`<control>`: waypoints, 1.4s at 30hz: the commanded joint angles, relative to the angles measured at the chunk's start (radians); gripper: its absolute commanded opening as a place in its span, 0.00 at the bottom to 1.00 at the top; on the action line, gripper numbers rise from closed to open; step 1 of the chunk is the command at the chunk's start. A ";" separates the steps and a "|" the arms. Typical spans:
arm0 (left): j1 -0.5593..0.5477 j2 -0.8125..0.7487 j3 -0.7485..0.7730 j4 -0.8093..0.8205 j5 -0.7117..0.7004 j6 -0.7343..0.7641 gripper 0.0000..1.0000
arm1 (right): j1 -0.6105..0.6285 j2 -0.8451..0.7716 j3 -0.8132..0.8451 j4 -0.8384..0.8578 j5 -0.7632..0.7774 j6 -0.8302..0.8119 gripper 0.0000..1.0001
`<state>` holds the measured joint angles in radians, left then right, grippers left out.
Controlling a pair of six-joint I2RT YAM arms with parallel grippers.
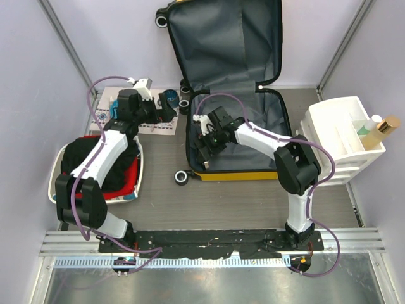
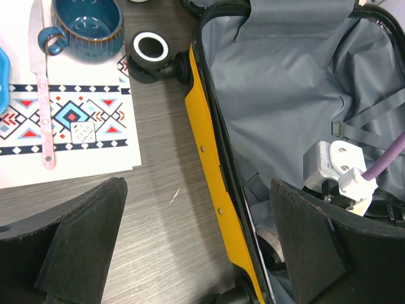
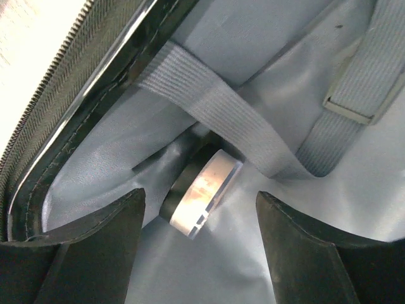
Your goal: Open, take out, and arrange the luggage
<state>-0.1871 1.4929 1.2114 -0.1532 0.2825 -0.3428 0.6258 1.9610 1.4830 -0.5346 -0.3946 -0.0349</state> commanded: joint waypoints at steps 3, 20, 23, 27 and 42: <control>0.006 -0.033 -0.012 0.017 0.027 -0.024 1.00 | 0.020 -0.050 -0.029 0.044 0.017 0.003 0.77; 0.009 -0.023 0.006 0.029 0.251 0.040 1.00 | -0.092 -0.079 0.134 -0.154 -0.152 -0.078 0.01; 0.009 0.009 0.046 0.009 0.446 0.076 0.99 | -0.175 -0.099 0.275 -0.276 -0.248 -0.189 0.01; 0.006 0.052 0.097 0.003 0.690 0.123 1.00 | -0.232 -0.123 0.454 -0.474 -0.335 -0.377 0.01; -0.225 0.069 0.218 -0.413 0.828 0.715 0.89 | -0.221 -0.146 0.608 -0.867 -0.509 -0.781 0.01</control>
<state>-0.3748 1.5513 1.4094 -0.4564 1.1011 0.2298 0.3908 1.8156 2.0136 -1.2766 -0.8181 -0.6926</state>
